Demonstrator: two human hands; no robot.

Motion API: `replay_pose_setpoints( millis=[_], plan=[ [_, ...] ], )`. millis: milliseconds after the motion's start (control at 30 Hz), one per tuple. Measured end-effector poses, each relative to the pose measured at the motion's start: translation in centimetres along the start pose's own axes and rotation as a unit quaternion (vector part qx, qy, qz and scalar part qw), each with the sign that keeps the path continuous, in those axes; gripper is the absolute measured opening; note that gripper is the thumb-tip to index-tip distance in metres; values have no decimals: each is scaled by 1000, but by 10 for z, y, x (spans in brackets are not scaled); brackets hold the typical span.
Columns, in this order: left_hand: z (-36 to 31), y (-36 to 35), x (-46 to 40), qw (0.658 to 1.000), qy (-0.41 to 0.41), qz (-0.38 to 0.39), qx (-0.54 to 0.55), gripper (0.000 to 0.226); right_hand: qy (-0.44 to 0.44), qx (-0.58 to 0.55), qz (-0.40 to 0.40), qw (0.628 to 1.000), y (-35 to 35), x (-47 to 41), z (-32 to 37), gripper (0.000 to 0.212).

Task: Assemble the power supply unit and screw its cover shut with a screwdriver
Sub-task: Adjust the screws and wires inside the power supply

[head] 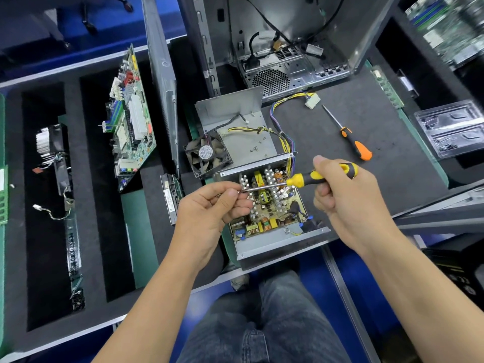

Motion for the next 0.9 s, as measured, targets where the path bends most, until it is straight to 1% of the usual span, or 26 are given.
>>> replay_pose_setpoints(
  millis=[100, 233, 333, 500, 600, 667, 733, 867, 900],
  plan=[
    [1, 2, 0, 1000, -3, 2, -27, 13, 17, 18, -3, 1000, 0, 1, 4, 37],
    [-1, 4, -1, 996, -14, 11, -84, 14, 55, 42, -8, 998, -2, 6, 14, 42],
    [-4, 5, -1, 993, -24, 15, -113, 13, 60, 56, -16, 996, -1, 8, 18, 46],
    [-5, 3, 0, 988, -25, 36, -147, 13, 74, 99, -24, 992, -1, 12, 22, 44],
    [-4, 0, 2, 988, -20, 39, -145, 15, 52, 108, -10, 993, -5, 10, 20, 49],
    [-2, -6, 2, 990, -18, 46, -134, 13, 13, 85, 33, 996, -12, 6, 13, 41],
    [-1, -13, 2, 991, -17, 54, -122, 13, -13, 54, 78, 995, -18, 5, 7, 27],
    [2, -20, 0, 993, -14, 58, -106, 15, 9, 15, 91, 996, -14, 5, 11, 9],
    [2, -21, 0, 992, -16, 62, -107, 16, 16, 8, 91, 996, -13, 4, 12, 12]
  ],
)
Point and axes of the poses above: each hand's wrist, its own x-axis away from the middle knuckle, its own y-axis out of the back of the hand, z = x × y, the point moved 9 cm from there along -x, towards the middle knuckle, and after that the axes turned 5 degrees about -y, right-handed, at the moved point
